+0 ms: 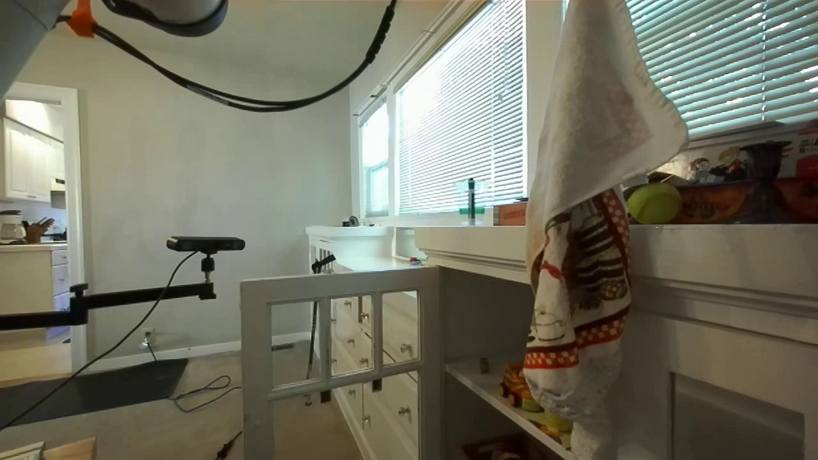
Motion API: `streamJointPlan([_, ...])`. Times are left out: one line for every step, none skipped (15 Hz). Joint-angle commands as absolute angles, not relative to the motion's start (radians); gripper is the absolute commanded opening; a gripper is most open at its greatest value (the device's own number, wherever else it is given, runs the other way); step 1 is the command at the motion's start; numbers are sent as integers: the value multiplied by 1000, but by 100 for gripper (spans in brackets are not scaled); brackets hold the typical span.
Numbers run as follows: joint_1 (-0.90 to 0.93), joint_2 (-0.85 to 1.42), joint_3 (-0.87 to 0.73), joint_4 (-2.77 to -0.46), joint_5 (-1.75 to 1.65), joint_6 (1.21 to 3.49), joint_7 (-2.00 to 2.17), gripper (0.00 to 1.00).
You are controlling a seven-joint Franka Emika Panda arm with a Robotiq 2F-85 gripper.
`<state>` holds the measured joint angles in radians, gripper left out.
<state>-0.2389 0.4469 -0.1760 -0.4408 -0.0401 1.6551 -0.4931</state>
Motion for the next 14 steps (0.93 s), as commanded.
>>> streamJointPlan([-249,453,-130,-441,-56,1748,-560,0])
streamJointPlan([-255,457,-113,-442,-37,1777,-574,0])
streamJointPlan([-262,467,-91,-442,-14,1819,-598,0])
streamJointPlan([-267,477,-71,-442,3,1851,-614,0])
streamJointPlan([-269,488,-55,-442,12,1887,-627,0])
streamJointPlan([-271,499,-40,-443,20,1932,-640,0])
streamJointPlan([-271,508,-28,-443,26,1966,-651,0])
streamJointPlan([-268,516,-19,-443,25,1997,-668,0])
streamJointPlan([-266,522,-10,-443,26,2020,-685,0])
streamJointPlan([-266,530,0,-443,31,2042,-700,0])
streamJointPlan([-265,537,12,-443,37,2060,-715,0])
streamJointPlan([-266,545,27,-444,51,2078,-729,0])
streamJointPlan([-268,556,44,-443,68,2101,-753,0])
streamJointPlan([-269,566,60,-443,85,2126,-783,0])
